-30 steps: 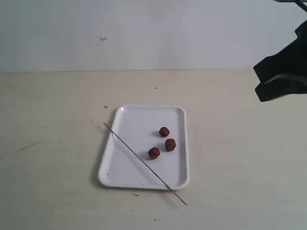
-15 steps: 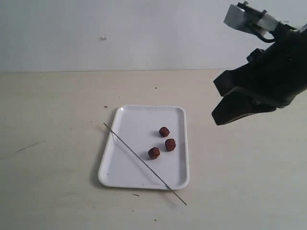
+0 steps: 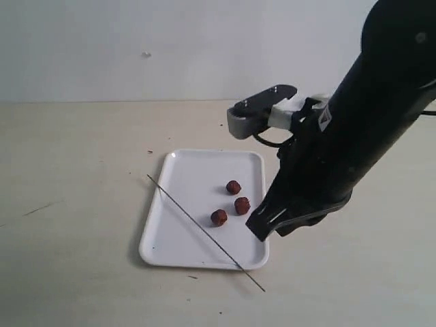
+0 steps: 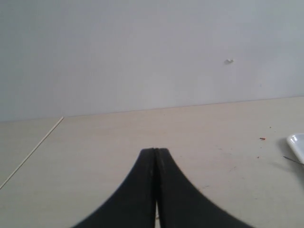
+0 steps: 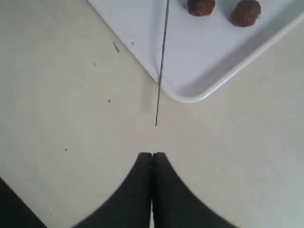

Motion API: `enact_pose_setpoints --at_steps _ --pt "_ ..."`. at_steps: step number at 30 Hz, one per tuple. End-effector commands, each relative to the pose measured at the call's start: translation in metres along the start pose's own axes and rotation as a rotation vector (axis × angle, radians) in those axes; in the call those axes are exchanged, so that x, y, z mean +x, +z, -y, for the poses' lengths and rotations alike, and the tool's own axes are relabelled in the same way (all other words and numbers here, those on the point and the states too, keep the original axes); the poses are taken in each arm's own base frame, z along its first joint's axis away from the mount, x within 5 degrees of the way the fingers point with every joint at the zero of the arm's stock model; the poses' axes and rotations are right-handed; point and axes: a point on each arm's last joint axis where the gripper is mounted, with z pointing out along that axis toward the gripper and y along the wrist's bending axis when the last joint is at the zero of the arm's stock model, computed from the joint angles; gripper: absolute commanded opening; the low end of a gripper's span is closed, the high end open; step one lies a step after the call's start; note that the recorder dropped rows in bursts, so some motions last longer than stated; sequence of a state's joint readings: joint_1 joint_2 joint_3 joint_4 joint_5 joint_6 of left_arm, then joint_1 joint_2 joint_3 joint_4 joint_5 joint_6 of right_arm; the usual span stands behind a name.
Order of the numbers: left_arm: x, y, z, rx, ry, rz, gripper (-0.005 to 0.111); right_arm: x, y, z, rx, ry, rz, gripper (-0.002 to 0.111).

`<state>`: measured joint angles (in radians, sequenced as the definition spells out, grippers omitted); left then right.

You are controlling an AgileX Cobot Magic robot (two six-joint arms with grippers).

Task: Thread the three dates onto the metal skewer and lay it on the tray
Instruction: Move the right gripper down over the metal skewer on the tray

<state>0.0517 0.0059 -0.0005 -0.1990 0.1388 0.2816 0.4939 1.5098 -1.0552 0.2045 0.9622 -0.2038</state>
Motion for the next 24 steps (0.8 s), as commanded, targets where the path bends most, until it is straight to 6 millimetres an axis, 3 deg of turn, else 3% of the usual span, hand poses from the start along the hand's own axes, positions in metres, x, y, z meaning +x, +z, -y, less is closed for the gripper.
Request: enact_pose_setpoints --at_steps 1,8,16,24 --pt "-0.001 0.000 0.000 0.001 0.006 0.015 0.000 -0.005 0.018 0.003 0.017 0.033 -0.018 0.000" --pt "-0.001 0.000 0.000 0.001 0.006 0.015 0.000 -0.010 0.037 0.001 -0.045 0.024 -0.046 0.000" --pt "-0.001 0.000 0.000 0.001 0.006 0.015 0.000 -0.020 0.046 0.002 -0.066 0.049 -0.032 0.001" --pt "-0.001 0.000 0.000 0.001 0.006 0.015 0.000 -0.053 0.067 0.004 -0.071 0.081 -0.084 0.022"
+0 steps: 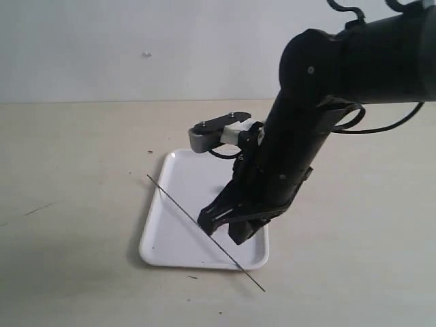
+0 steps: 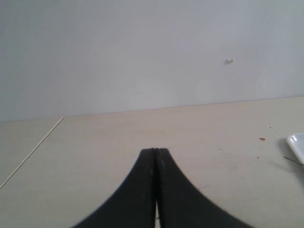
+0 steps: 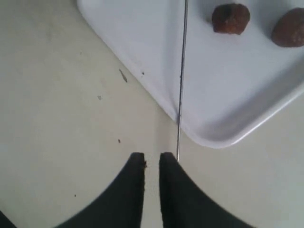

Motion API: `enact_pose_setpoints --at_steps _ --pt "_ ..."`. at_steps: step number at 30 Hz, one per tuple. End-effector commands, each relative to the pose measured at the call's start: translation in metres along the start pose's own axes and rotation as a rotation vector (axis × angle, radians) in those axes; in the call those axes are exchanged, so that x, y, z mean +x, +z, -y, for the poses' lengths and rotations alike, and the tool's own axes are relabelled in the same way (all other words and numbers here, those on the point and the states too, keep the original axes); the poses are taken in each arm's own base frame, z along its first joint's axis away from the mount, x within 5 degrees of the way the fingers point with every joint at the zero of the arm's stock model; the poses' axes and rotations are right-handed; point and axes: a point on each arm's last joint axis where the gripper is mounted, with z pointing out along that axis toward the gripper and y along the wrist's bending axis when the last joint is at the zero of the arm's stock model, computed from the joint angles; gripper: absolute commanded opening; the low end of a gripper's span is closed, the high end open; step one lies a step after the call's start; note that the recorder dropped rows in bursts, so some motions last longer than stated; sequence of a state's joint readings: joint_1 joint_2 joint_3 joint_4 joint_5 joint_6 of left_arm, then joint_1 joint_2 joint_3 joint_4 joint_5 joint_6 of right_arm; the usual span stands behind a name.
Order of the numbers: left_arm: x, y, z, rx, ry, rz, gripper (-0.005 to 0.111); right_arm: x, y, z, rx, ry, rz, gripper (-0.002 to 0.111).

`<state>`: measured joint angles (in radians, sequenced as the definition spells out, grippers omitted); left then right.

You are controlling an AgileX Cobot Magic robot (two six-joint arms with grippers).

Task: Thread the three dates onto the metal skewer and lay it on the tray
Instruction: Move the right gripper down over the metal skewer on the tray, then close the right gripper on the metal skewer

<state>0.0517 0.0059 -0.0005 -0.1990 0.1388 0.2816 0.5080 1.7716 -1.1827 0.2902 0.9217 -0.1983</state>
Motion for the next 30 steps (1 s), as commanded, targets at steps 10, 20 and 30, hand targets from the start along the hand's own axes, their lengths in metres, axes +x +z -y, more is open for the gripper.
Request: enact_pose_setpoints --at_steps 10,20,30 --pt "-0.001 0.000 0.000 0.001 0.006 0.015 0.000 -0.015 0.033 0.007 0.069 -0.016 -0.088 0.035" --pt "-0.001 0.000 0.000 0.001 0.006 0.015 0.000 -0.023 0.055 0.015 0.124 -0.044 -0.045 0.047" --pt "-0.001 0.000 0.000 0.001 0.006 0.015 0.000 -0.026 0.076 0.021 0.139 -0.068 -0.045 0.047"
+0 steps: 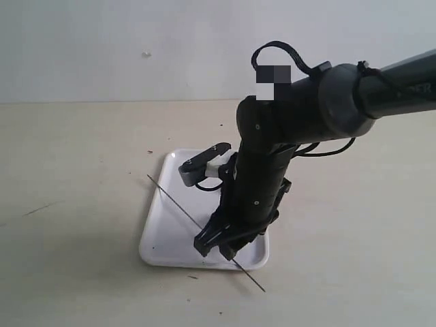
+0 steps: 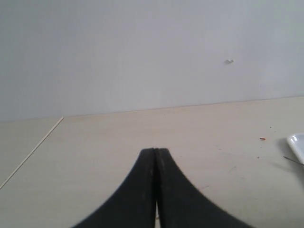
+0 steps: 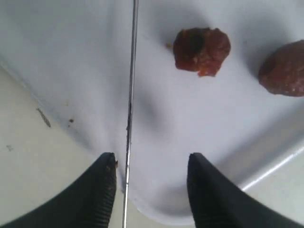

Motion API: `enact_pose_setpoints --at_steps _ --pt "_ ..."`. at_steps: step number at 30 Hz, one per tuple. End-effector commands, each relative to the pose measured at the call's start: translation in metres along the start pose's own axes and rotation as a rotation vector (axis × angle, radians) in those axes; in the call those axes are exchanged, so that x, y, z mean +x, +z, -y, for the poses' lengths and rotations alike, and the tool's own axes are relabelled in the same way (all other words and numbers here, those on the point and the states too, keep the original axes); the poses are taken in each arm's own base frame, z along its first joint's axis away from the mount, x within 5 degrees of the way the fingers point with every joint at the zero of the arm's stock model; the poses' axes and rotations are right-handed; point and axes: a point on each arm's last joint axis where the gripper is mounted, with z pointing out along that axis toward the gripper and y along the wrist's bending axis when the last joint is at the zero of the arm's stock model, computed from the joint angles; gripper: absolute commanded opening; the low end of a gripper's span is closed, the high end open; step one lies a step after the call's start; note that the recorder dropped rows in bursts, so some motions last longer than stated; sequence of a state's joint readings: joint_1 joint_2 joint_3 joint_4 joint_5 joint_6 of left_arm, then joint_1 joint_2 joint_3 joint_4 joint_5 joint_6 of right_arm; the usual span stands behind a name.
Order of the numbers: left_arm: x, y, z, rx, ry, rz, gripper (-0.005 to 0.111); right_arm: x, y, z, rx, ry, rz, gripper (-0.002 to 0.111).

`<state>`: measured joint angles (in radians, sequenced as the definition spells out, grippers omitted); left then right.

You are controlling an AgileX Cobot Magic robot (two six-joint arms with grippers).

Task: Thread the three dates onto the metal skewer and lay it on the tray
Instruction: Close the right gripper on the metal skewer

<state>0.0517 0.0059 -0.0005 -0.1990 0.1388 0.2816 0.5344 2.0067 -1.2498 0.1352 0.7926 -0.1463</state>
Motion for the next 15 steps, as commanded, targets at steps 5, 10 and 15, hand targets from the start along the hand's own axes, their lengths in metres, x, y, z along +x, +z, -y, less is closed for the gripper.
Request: enact_pose_setpoints --at_steps 5,10,15 --pt "-0.001 0.000 0.000 0.001 0.006 0.015 0.000 -0.006 0.008 0.002 0.016 -0.017 0.044 0.047" --pt "-0.001 0.000 0.000 0.001 0.006 0.015 0.000 -0.008 0.011 0.003 0.019 -0.017 0.055 0.047" --pt "-0.001 0.000 0.000 0.001 0.006 0.015 0.000 -0.007 0.018 0.005 0.032 -0.031 0.034 0.047"
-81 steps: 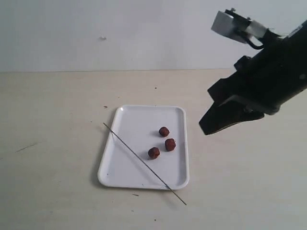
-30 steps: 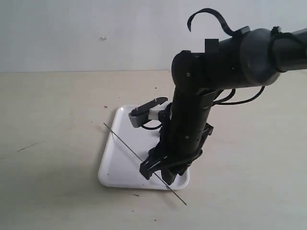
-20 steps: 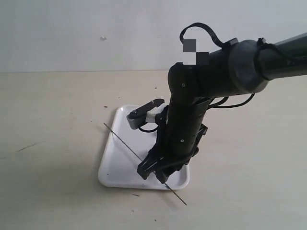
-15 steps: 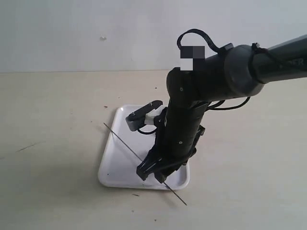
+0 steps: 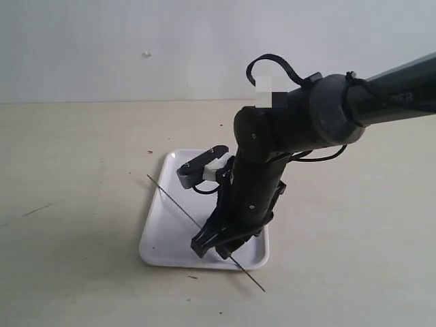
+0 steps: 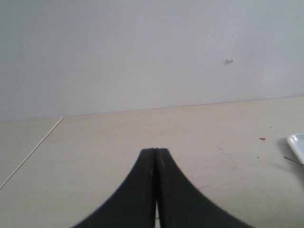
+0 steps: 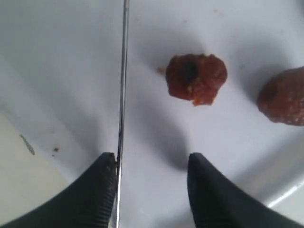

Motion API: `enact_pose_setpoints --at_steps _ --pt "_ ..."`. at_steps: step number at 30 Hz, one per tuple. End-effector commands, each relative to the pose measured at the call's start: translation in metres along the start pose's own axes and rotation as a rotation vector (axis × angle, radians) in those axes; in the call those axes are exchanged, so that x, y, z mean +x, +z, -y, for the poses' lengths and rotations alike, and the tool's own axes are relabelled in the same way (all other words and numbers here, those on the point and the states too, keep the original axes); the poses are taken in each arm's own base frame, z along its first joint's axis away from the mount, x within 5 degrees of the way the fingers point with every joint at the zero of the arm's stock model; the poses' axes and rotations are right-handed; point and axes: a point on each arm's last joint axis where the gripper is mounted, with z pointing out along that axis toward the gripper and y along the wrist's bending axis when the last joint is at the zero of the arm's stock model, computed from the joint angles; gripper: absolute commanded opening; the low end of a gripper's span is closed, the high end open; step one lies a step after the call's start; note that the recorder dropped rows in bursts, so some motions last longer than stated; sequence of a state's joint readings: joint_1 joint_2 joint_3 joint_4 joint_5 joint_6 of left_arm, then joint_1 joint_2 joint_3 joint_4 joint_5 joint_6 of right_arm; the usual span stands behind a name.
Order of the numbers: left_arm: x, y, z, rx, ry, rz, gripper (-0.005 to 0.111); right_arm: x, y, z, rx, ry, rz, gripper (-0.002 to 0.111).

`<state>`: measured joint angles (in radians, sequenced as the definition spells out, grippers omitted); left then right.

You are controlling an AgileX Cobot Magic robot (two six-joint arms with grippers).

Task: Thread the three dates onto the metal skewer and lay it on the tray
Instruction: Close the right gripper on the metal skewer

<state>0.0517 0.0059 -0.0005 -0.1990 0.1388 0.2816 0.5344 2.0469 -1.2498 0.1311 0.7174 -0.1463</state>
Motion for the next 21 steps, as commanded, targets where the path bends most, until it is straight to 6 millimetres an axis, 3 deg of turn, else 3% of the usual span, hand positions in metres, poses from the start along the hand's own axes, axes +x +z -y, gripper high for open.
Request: enact_pose_setpoints --at_steps 1,13,21 --pt "-0.0010 -0.0005 0.0000 0.001 0.006 0.015 0.000 -0.0013 0.0039 0.0025 0.025 -0.034 -0.002 0.047" --pt "-0.0010 -0.0005 0.0000 0.001 0.006 0.015 0.000 -0.0006 0.0094 0.0034 0.029 -0.031 -0.013 0.047" --pt "-0.0010 -0.0005 0.0000 0.001 0.006 0.015 0.000 -0.0001 0.0094 0.0033 0.028 -0.031 -0.019 0.037"
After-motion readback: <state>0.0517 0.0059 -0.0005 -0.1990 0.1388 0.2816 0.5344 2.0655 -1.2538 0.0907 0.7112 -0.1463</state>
